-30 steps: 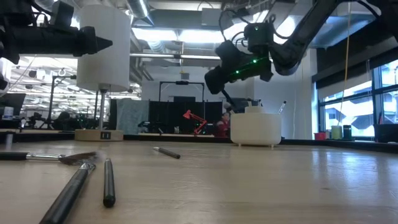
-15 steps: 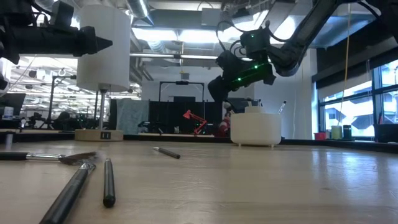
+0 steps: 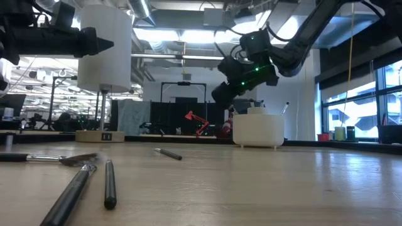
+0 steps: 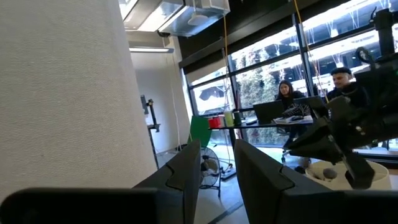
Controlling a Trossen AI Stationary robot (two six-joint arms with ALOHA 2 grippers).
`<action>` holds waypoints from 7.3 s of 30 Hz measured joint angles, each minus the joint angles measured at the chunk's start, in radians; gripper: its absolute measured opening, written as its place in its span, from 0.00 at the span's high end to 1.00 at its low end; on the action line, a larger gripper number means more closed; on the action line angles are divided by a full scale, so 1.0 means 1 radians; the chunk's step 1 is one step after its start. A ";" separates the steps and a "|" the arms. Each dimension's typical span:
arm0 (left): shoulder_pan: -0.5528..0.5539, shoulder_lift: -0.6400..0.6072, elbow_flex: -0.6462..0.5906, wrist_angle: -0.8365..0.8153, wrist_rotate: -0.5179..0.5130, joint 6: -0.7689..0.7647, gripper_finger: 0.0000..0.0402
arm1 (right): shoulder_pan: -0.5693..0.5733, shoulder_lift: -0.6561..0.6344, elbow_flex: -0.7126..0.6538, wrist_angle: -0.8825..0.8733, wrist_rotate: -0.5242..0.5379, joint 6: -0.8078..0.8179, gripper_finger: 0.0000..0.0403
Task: Sort items
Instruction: Put the powder brush into the pen organizer, then put the highlighter brush into the pen organizer, then put the foundation brush into the pen organizer
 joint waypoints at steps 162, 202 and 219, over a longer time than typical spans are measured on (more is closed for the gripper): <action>-0.181 1.653 1.135 0.554 0.323 -0.165 0.99 | 0.745 -0.986 -0.888 -0.166 0.157 0.843 0.98; -0.122 2.026 1.301 0.636 0.270 -0.127 0.97 | 0.828 -0.986 -0.888 -0.265 0.266 0.904 0.99; -0.189 2.021 1.301 0.630 0.048 0.029 0.64 | 0.828 -0.986 -0.888 -0.340 0.254 0.993 0.99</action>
